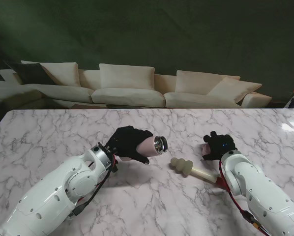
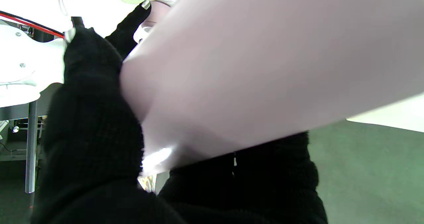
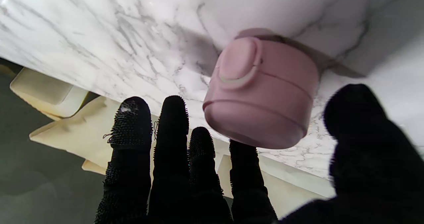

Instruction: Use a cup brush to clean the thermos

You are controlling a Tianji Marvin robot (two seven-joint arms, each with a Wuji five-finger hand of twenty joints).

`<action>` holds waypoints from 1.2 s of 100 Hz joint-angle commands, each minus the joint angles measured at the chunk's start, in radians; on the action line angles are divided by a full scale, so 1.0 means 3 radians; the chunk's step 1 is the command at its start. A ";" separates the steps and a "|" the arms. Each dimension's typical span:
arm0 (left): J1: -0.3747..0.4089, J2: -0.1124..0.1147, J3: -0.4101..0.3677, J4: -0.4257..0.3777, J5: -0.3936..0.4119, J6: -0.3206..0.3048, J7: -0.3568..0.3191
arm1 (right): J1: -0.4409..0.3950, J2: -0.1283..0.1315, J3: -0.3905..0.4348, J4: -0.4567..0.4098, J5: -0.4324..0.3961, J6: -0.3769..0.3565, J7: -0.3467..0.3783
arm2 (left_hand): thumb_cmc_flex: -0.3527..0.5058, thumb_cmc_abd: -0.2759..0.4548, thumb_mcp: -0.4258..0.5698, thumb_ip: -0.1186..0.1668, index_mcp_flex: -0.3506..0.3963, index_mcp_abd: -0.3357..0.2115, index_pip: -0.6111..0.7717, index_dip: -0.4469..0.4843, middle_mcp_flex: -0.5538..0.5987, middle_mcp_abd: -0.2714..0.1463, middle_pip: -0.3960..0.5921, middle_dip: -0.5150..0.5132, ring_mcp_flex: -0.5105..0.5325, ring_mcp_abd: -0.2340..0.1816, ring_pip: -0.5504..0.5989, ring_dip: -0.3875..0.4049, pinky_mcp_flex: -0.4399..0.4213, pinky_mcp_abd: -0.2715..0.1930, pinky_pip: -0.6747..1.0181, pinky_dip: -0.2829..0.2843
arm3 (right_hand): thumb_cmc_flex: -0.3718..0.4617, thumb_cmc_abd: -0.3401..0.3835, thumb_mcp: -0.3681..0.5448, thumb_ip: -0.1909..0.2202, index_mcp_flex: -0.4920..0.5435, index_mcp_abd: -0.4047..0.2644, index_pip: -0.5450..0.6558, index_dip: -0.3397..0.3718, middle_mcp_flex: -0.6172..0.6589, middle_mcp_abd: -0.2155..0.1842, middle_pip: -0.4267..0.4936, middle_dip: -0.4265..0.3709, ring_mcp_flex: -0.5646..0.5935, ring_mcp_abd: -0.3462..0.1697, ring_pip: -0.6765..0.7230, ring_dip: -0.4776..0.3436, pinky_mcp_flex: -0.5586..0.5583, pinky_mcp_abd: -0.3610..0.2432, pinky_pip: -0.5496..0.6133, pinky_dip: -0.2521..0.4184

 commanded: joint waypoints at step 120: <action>-0.0017 -0.0019 0.0025 0.0019 -0.0024 -0.0037 0.0011 | -0.0704 -0.0172 0.0870 -0.0791 0.0241 -0.0345 -0.0492 | 0.1137 0.1440 0.1618 0.0228 0.0359 -0.0639 0.0457 0.0091 0.0060 -0.0324 0.0209 0.0096 0.0209 -0.0231 0.0583 0.0208 -0.0003 -0.0136 0.0131 0.0075 | 0.1373 -0.0739 0.2445 -0.0607 0.0954 -0.0554 0.1298 0.0237 0.1321 -0.0261 0.0601 0.0728 0.1336 -0.0394 0.1314 0.0626 0.1351 -0.0618 0.0985 0.0666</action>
